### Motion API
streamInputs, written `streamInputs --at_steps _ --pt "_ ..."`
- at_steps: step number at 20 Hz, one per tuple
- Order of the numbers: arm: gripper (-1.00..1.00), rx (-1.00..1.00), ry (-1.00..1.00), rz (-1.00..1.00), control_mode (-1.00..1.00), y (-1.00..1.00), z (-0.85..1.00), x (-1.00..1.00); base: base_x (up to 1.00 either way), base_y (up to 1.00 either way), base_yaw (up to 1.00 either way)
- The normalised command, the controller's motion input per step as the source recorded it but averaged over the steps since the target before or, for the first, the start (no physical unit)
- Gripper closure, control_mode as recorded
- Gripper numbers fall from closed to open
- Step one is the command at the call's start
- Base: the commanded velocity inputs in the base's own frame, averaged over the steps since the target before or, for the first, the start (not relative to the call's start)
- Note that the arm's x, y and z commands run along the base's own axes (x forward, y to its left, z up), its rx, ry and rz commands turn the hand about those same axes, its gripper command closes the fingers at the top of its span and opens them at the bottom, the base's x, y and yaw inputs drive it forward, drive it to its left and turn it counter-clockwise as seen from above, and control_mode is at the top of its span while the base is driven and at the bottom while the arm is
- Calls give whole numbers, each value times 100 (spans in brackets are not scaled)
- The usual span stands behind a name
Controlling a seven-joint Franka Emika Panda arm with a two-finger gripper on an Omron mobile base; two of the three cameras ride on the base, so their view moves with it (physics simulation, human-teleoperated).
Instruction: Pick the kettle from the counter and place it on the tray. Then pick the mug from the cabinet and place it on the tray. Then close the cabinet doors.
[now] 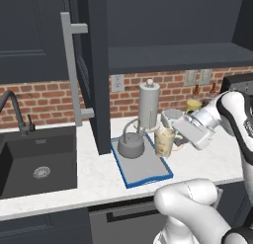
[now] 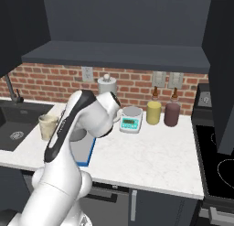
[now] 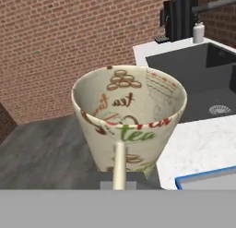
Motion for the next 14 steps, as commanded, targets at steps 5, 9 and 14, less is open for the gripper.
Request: streamInputs --at_steps 5,9,14 --pt "100 -1 -13 16 -100 29 -61 46 0 0 0" --pt "100 0 -9 7 -100 14 -54 44 0 0 0" --pt "100 0 0 5 -100 5 -41 51 0 0 0"
